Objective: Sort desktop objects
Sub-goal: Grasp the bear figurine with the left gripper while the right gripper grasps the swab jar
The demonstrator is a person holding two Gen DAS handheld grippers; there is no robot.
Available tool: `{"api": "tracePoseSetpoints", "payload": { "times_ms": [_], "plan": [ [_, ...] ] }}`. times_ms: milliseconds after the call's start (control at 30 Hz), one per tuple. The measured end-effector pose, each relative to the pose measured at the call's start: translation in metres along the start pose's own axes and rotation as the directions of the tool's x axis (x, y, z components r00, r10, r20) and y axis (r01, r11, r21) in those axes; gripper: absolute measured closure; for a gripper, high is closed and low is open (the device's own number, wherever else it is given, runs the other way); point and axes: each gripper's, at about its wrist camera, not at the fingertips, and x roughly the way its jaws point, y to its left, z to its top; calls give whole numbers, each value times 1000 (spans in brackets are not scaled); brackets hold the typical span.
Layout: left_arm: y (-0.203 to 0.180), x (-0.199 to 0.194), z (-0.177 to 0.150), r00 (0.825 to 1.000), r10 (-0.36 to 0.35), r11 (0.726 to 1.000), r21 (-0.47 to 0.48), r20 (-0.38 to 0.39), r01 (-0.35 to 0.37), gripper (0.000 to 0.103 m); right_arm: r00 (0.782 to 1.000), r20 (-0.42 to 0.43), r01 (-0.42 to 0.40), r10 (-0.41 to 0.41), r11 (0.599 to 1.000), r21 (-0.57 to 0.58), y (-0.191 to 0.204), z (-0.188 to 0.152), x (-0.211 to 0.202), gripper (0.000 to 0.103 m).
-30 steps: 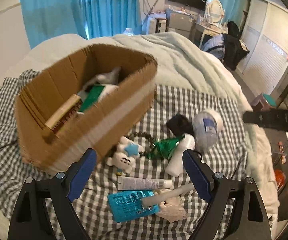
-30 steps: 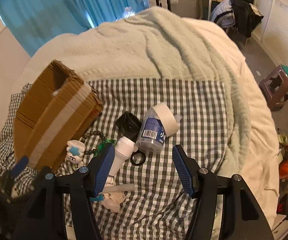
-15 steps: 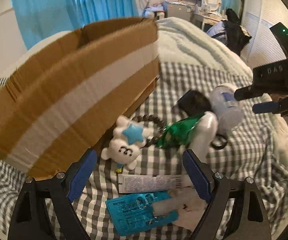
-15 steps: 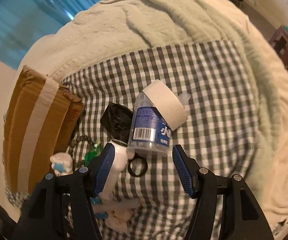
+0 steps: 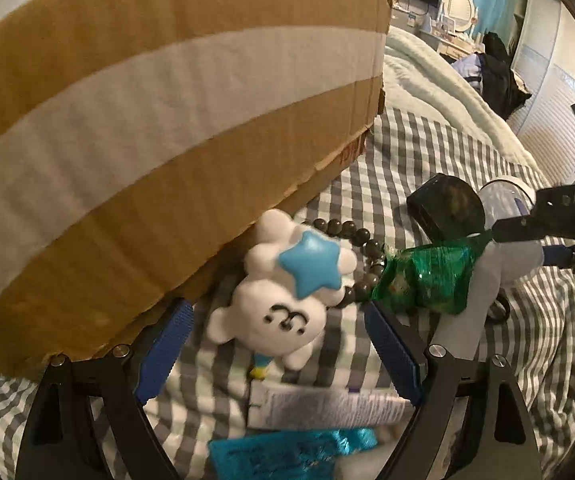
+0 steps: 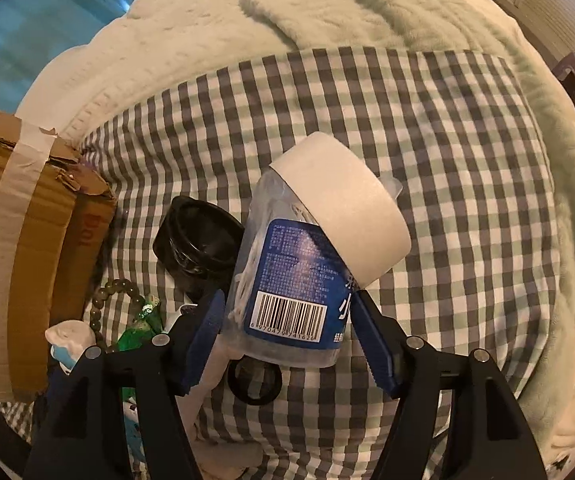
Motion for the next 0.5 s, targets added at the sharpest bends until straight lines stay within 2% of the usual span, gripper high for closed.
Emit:
{"api": "tracePoseSetpoints", "payload": {
  "times_ms": [200, 267, 300, 333, 433, 500],
  "plan": [
    [-5, 12, 7, 1000, -9, 1000, -21, -28, 9, 14, 1000, -22, 11, -13, 997, -81, 4, -12, -4, 39],
    [-6, 12, 5, 999, -19, 1000, -17, -47, 18, 28, 1000, -28, 5, -8, 995, -97, 2, -19, -9, 39],
    [-7, 12, 3, 998, -27, 1000, -8, -59, 27, 40, 1000, -31, -2, -1, 995, -101, 0, -23, -14, 39],
    [-9, 11, 2, 998, -19, 1000, 11, -68, 20, 45, 1000, -31, -5, 2, 995, -103, -2, -26, -18, 39],
    [-10, 1, -3, 997, -30, 998, 51, -68, 34, 50, 999, -37, 18, -24, 990, -141, -6, -38, -31, 39],
    [-6, -7, -6, 996, -61, 998, 30, -70, 63, 50, 998, -46, 26, -35, 985, -170, -10, -51, -38, 40]
  ]
}}
